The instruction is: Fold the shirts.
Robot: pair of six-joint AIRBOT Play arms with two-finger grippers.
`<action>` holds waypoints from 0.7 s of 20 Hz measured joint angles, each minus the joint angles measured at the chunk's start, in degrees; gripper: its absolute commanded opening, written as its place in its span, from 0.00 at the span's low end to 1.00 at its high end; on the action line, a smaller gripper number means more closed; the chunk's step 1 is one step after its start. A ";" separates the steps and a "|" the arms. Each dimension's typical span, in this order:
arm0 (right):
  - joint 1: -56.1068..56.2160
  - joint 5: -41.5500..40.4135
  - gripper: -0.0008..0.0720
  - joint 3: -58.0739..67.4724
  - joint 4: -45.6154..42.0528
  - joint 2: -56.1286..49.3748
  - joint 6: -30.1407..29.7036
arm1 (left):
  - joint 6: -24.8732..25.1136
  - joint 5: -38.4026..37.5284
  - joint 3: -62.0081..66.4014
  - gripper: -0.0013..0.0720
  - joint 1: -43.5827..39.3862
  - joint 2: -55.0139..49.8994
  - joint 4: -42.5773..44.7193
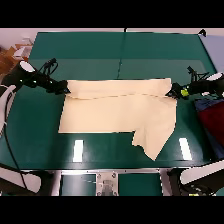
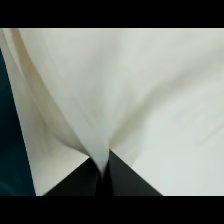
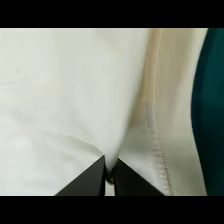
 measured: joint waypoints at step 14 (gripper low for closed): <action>-10.67 17.84 0.03 -18.14 -5.53 23.50 11.76 | -14.38 -18.51 -23.04 0.20 3.93 23.30 11.04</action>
